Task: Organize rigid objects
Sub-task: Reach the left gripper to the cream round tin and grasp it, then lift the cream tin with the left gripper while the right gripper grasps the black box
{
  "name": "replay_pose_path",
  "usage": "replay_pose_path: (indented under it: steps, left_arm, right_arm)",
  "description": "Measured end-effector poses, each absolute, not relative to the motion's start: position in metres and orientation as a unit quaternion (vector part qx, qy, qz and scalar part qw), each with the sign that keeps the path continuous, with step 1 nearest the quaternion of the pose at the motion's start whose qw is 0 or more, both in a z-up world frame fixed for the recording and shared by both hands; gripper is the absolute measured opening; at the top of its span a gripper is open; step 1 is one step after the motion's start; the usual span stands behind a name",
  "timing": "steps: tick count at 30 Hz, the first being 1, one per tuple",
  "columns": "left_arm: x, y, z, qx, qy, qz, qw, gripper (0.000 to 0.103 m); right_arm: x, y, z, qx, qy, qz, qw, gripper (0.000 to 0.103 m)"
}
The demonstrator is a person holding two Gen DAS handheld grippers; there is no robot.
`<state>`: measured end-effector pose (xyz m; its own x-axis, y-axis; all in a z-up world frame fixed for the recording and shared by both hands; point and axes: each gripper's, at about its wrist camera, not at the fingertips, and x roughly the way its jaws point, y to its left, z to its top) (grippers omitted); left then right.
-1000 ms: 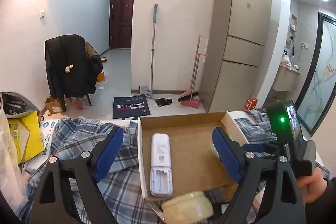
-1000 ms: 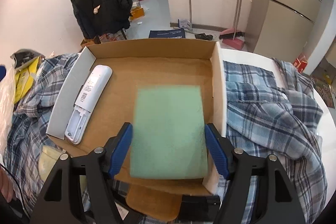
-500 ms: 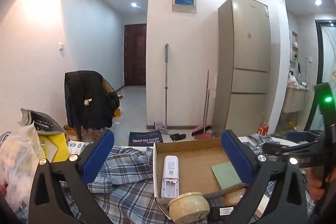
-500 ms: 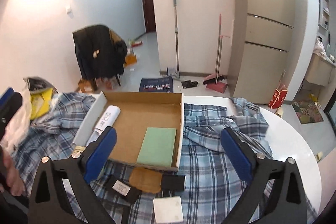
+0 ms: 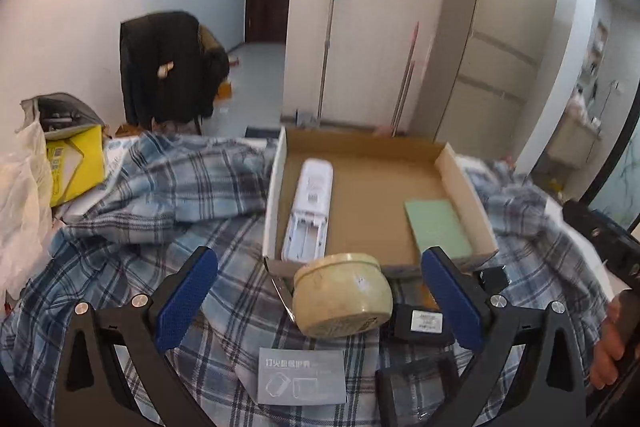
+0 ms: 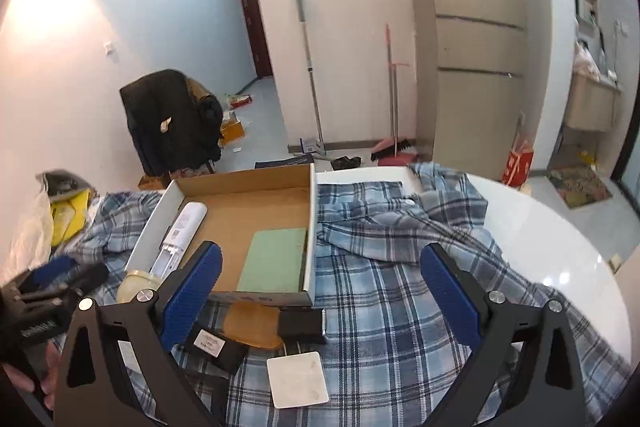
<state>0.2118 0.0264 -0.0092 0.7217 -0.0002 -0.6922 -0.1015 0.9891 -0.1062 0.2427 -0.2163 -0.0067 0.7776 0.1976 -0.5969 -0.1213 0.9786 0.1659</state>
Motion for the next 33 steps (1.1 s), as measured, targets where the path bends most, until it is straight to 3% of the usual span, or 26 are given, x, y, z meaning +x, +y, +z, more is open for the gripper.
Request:
replay_pose_path:
  steps: [9,17,18,20,24,28,33]
  left_arm:
    - [0.235,0.028,-0.044,-0.092,0.428,0.031,0.899,0.103]
    - [0.245,0.018,-0.07,-0.072,0.452,0.01,0.889,0.099]
    - [0.246,0.017,-0.073,-0.079,0.455,0.003,0.887,0.095]
    - [0.249,0.016,-0.078,-0.079,0.464,-0.002,0.882,0.077]
    - [0.244,0.023,-0.074,-0.094,0.475,0.0,0.875,0.077]
    - [0.225,0.029,-0.047,-0.099,0.448,-0.025,0.888,0.077]
    - [0.195,0.034,-0.014,-0.087,0.359,-0.037,0.929,0.077]
  right_arm:
    - [0.255,-0.234,-0.029,0.127,0.376,0.088,0.914,0.099]
    - [0.254,-0.226,-0.034,0.102,0.383,0.089,0.914,0.099]
    - [0.255,-0.226,-0.034,0.102,0.384,0.09,0.913,0.099]
    - [0.254,-0.226,-0.034,0.099,0.385,0.088,0.913,0.099]
    - [0.256,-0.222,-0.034,0.081,0.395,0.093,0.91,0.099]
    - [0.249,-0.216,-0.026,0.07,0.396,0.11,0.909,0.099]
    - [0.247,-0.204,-0.024,0.03,0.396,0.096,0.913,0.099]
